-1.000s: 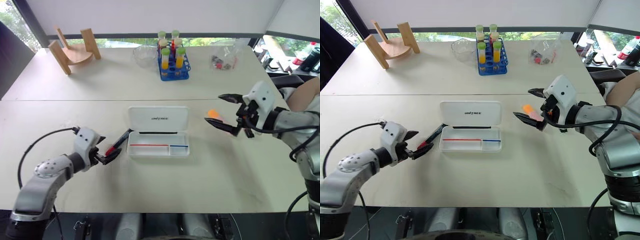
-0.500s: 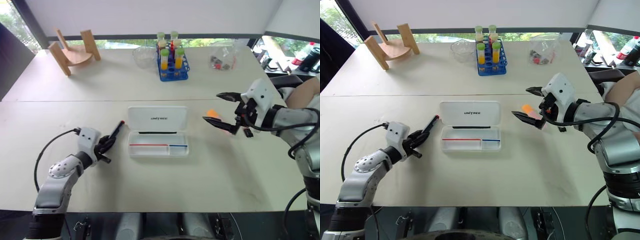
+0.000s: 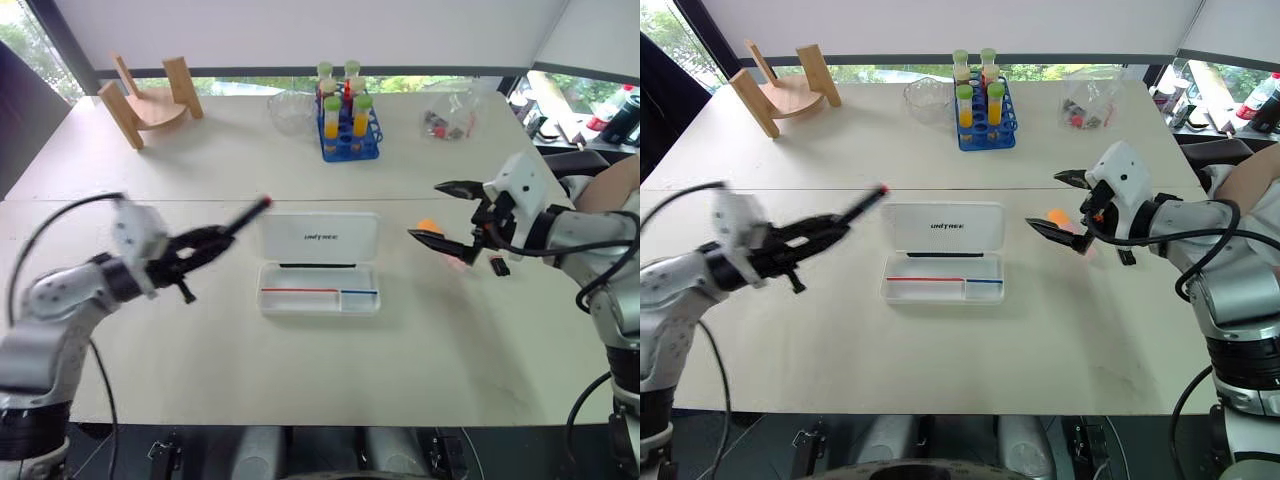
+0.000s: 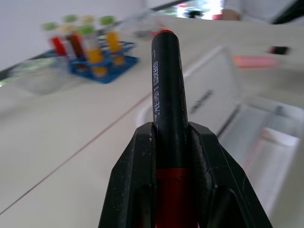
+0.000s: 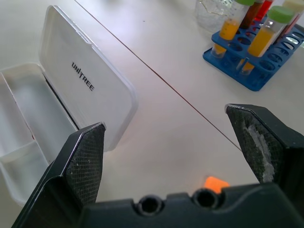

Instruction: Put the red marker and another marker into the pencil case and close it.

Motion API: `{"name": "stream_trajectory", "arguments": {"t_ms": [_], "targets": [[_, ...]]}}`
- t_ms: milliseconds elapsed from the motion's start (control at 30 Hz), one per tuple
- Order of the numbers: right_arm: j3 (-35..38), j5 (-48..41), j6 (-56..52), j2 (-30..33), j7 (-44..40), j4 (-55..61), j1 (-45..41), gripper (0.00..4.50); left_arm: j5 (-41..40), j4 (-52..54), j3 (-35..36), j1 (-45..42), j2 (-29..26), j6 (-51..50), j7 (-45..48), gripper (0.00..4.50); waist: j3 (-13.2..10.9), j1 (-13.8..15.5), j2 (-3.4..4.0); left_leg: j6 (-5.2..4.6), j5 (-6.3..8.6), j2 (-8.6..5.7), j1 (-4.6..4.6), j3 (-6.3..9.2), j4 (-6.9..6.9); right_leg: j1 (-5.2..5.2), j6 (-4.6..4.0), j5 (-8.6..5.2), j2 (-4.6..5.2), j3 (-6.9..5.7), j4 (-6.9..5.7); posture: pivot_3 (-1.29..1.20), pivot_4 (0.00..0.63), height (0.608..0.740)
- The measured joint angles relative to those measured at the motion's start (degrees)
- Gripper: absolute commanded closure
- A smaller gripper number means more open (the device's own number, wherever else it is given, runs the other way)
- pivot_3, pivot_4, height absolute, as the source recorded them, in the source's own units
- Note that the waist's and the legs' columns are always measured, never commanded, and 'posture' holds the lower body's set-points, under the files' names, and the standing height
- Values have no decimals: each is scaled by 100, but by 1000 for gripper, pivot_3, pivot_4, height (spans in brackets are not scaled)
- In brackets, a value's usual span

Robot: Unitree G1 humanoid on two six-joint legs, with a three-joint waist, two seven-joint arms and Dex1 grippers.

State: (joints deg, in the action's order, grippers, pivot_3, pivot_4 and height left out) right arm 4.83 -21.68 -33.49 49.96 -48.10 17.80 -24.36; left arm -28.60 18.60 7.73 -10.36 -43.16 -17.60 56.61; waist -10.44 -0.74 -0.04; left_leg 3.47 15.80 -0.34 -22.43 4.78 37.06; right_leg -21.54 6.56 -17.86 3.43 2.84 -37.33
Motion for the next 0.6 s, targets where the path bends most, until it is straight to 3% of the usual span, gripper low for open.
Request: {"name": "stream_trajectory", "arguments": {"t_ms": [100,233,600], "targets": [[73,-45,-135,20,41,98,85,0,674,-658,-991,-804,3,607,637,4110,0,-3,0,0,0,5,0,3,0,-2,-1,0,-14,0,-2,0,150,740],[262,-214,-434,95,36,452,435,0,1339,-1724,-1716,-1692,194,1326,1192,4110,-1,-20,-1,-2,1,6,-3,1,-1,-6,-1,-1,-17,4,0,0,150,740],[1135,-1441,-1547,502,-399,1678,1731,0,2029,-3117,-2354,-2523,667,1934,1778,4110,-2,-16,-3,-4,1,7,-8,3,10,-6,2,-1,-19,4,-7,0,150,740]]}}
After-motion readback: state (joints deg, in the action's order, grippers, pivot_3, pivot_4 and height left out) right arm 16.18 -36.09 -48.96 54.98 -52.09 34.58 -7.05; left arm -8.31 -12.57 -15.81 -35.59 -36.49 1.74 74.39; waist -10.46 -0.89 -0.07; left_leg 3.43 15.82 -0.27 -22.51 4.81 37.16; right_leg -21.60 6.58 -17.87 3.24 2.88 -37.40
